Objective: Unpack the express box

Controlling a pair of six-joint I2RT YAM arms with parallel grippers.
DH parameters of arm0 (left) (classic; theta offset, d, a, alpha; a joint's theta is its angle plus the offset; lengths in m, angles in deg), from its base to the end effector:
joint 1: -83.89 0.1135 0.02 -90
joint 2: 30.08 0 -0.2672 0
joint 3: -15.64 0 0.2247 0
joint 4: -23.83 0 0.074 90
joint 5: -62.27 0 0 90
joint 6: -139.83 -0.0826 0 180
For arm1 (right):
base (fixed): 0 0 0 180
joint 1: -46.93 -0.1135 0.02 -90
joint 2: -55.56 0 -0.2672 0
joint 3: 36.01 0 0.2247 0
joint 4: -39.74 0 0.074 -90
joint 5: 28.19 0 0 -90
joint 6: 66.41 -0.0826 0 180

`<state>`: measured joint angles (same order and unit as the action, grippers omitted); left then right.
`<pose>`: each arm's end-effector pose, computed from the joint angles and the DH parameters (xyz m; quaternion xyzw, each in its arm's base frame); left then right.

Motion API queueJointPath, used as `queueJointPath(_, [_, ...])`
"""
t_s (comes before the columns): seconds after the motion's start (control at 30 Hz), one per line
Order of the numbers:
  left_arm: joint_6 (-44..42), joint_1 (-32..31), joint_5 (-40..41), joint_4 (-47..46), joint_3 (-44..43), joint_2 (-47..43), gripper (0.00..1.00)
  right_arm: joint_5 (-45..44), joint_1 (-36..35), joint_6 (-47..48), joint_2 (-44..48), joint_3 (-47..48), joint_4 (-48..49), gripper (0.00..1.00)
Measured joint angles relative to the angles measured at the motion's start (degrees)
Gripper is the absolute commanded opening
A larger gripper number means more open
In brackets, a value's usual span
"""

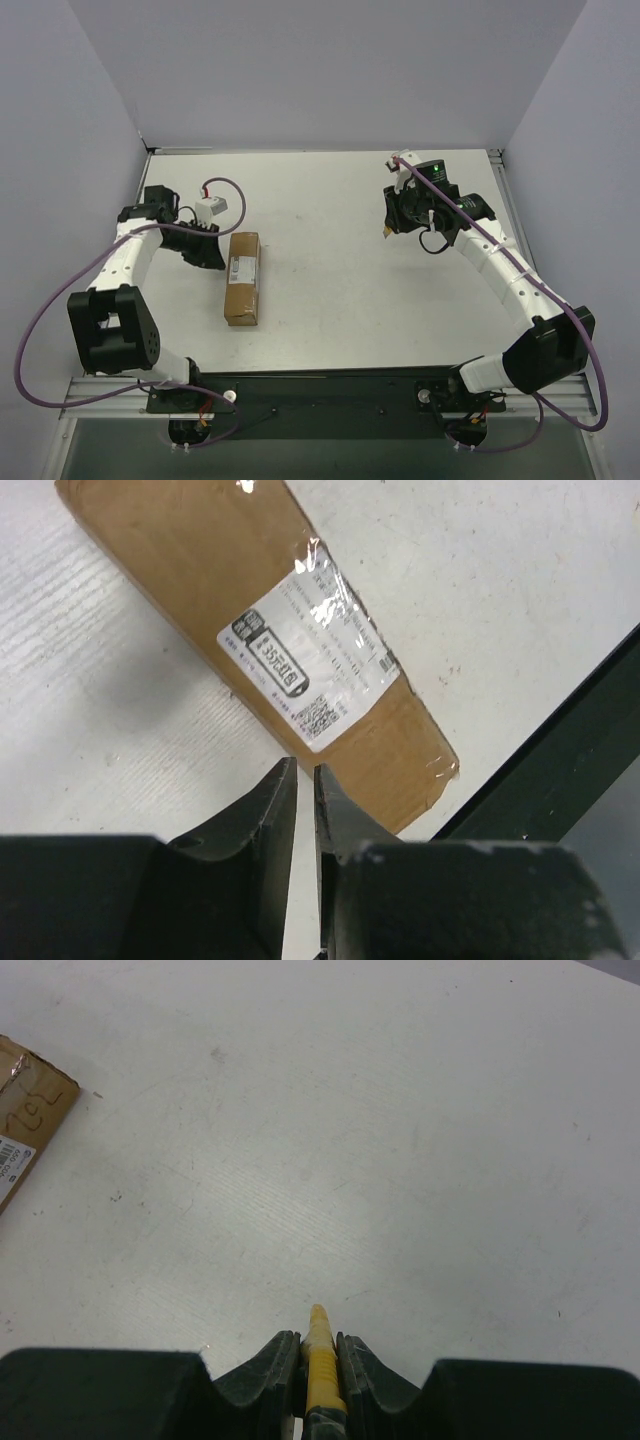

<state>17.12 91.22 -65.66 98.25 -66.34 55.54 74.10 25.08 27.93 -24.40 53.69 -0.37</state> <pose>0.2570 -0.0181 0.2295 0.2396 0.9102 -0.2700 0.2031 0.2982 0.1385 0.3364 -0.2473 0.8282 0.1670 0.4744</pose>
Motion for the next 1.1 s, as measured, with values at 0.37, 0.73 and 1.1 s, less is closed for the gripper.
queueJointPath(0.37, [11.37,-5.14,4.63,-7.58,-0.61,7.82,0.23,-0.07,0.0,0.22,-0.02,0.0,0.0,0.0])
queueJointPath(0.73, [11.43,-4.72,6.27,-7.72,-0.96,8.92,0.19,-0.09,0.0,0.46,-0.02,-0.09,0.02,0.0])
queueJointPath(1.1, [8.46,-1.66,12.74,-7.8,-0.39,9.09,0.18,-0.11,0.0,0.72,-0.02,-0.96,0.31,0.0])
